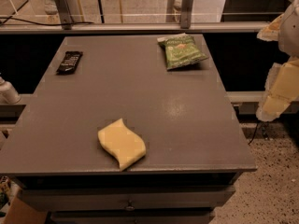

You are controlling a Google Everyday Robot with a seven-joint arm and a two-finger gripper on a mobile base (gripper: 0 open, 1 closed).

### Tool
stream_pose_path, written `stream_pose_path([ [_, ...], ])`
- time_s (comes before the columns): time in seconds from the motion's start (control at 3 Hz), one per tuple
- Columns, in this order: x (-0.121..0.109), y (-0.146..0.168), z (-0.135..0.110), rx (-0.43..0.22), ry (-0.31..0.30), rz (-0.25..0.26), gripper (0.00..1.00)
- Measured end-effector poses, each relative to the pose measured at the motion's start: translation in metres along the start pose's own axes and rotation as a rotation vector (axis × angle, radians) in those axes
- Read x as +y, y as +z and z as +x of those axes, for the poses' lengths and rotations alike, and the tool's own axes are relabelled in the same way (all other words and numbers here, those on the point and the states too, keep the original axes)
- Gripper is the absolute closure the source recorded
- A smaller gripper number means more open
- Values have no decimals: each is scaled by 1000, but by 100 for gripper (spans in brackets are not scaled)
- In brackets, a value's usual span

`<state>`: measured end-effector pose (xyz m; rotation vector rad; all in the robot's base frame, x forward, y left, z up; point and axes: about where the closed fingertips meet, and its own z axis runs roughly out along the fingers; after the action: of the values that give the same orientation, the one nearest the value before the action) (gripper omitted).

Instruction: Move sponge near green jalapeno chip bag

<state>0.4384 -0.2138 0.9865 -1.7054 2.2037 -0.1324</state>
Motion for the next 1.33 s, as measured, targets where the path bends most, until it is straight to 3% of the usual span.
stream_pose_path([
  [0.33,0,0,0,0,0,0,0],
  [0.67,6,3,-8,-55,5,-28,0],
  [1.33,67,9,-97,-303,-11,-94,0],
])
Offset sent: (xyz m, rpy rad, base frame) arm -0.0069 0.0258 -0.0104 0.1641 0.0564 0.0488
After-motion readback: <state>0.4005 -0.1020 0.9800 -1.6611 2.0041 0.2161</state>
